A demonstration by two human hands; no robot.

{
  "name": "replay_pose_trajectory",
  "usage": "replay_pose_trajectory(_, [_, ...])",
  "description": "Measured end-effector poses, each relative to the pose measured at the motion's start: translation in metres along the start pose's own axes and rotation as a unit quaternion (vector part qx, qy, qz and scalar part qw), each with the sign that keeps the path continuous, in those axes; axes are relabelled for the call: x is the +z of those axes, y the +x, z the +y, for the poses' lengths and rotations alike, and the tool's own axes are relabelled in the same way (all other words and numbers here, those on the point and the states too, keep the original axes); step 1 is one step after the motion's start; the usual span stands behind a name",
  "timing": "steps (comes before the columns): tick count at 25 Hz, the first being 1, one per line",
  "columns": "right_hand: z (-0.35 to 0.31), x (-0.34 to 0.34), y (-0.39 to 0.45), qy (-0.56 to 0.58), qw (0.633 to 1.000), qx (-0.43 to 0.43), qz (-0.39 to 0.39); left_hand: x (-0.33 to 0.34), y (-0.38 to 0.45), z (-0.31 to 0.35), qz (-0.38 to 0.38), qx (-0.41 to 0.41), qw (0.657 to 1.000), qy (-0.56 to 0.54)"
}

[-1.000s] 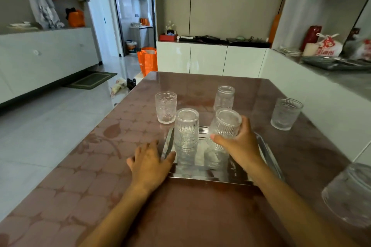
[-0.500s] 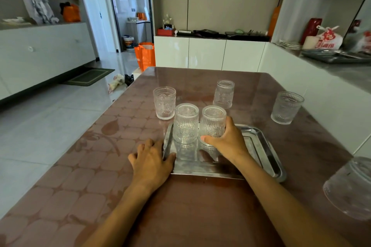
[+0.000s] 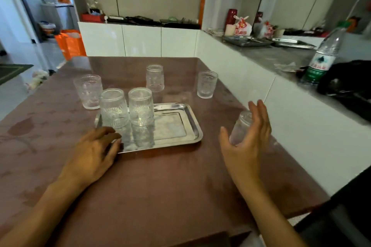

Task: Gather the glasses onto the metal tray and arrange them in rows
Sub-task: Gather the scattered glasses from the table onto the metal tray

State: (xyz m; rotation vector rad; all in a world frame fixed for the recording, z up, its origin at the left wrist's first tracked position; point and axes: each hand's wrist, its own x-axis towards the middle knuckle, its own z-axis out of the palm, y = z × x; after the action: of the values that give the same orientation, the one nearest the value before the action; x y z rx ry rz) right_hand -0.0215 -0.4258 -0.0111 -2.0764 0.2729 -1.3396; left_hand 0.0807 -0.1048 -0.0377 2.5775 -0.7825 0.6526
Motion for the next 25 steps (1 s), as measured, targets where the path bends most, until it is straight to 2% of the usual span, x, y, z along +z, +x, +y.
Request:
replay_pose_trajectory(2, [0.013,-0.010,0.014,-0.046,0.997,0.060,0.005,0.000,0.002,-0.006,-0.008,-0.002,0.999,-0.041])
replay_pose_trajectory(4, [0.025,-0.008,0.023,-0.049,0.987,0.141,-0.062,0.001,0.001,-0.010,-0.009,-0.011,0.999,-0.045])
replay_pose_trajectory(6, [0.035,-0.006,0.028,-0.039,0.979,0.164,-0.117,0.000,0.000,-0.011,-0.007,-0.021,0.998,-0.051])
replay_pose_trajectory(10, [0.045,-0.009,0.034,-0.069,0.979,0.147,-0.121,-0.005,-0.001,-0.006,-0.027,-0.033,0.997,-0.071])
replay_pose_trajectory(14, [0.019,0.027,0.048,0.113,0.974,0.137,-0.141,-0.006,-0.001,-0.006,-0.037,-0.045,0.996,-0.062])
replay_pose_trajectory(16, [-0.002,0.068,0.055,0.152,0.967,0.116,-0.170,-0.006,0.000,-0.006,-0.041,-0.043,0.997,-0.058])
replay_pose_trajectory(21, [-0.029,0.161,0.055,0.079,0.957,0.083,-0.266,-0.003,0.000,-0.009,-0.032,-0.042,0.997,-0.051])
replay_pose_trajectory(25, [-0.021,0.187,0.047,0.079,0.950,0.043,-0.299,0.001,-0.001,-0.012,-0.032,-0.053,0.996,-0.061])
